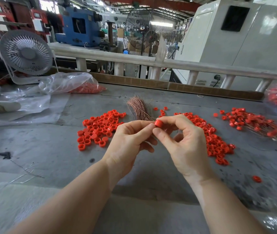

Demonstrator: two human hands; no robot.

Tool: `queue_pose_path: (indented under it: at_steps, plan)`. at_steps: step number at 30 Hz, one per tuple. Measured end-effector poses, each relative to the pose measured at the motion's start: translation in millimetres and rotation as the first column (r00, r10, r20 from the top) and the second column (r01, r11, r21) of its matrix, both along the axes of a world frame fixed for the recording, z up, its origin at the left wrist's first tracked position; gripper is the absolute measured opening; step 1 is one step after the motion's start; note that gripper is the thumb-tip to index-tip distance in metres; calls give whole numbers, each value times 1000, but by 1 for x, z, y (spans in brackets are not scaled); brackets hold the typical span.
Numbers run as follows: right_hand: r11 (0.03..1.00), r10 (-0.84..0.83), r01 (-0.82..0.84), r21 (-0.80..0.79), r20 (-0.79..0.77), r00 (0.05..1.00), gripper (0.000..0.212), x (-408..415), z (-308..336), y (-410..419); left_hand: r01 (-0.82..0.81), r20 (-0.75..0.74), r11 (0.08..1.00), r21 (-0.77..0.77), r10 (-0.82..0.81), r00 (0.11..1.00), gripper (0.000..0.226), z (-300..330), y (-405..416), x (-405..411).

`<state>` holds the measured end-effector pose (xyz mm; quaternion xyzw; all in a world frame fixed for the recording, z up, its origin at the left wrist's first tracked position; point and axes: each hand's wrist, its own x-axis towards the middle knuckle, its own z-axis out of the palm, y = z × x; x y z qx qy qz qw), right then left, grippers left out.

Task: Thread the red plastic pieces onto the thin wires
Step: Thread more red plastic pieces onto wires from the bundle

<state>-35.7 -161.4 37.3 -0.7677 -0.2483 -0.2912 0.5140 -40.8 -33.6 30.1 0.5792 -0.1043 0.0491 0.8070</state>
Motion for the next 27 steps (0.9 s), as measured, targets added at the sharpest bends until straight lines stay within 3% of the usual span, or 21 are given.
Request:
queue_pose_path:
  at_steps: [3, 8, 18, 27]
  plan:
    - [1000, -13, 13, 23, 25, 1000, 8, 1, 0, 0, 31, 2, 999, 12, -31, 1000, 15, 0, 0, -1]
    - [999, -44, 46, -22, 54, 998, 6, 2, -2, -1, 73, -26, 997, 6, -73, 997, 31, 2, 3, -2]
    - [980, -63, 84, -182, 116, 991, 11, 2, -3, 1, 57, -37, 997, 48, -55, 998, 24, 3, 3, -5]
    - [977, -88, 114, -179, 151, 985, 13, 2, -4, 0, 15, -9, 997, 73, -15, 1000, 16, 0, 3, -2]
